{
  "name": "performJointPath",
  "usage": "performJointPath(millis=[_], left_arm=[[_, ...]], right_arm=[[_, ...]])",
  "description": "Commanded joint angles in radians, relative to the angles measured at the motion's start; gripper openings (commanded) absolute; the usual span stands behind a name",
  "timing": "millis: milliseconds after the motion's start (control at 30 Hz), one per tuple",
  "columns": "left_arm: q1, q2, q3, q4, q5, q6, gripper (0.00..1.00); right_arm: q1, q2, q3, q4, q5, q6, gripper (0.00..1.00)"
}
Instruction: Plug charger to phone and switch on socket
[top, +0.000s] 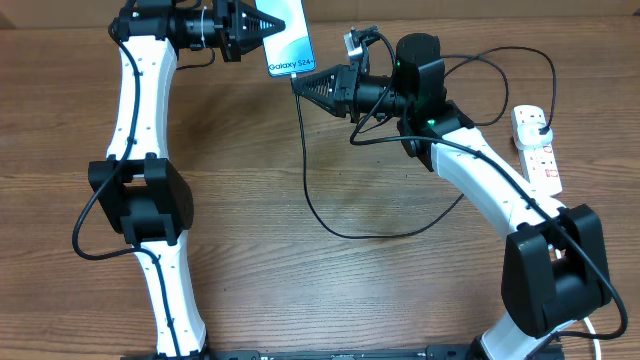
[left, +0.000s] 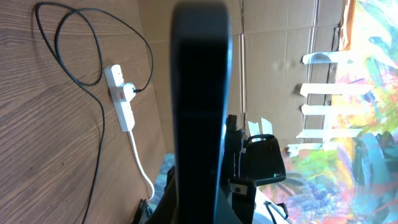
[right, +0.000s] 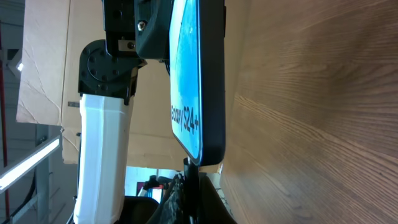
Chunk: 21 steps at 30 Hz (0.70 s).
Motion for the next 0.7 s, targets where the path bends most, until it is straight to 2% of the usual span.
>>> performJointPath(millis=[0, 667], left_arm=[[-0.037, -0.044, 0.012, 0.0, 0.069, -0.02, 0.04], [-0.044, -0.044, 0.012, 0.0, 0.071, -0.004, 0.04]], right_arm=[[-0.025, -0.011, 0.011, 0.003, 0.071, 0.003, 0.04], [-0.08, -0.011, 0.011, 0.01, -0.027, -0.017, 0.04]])
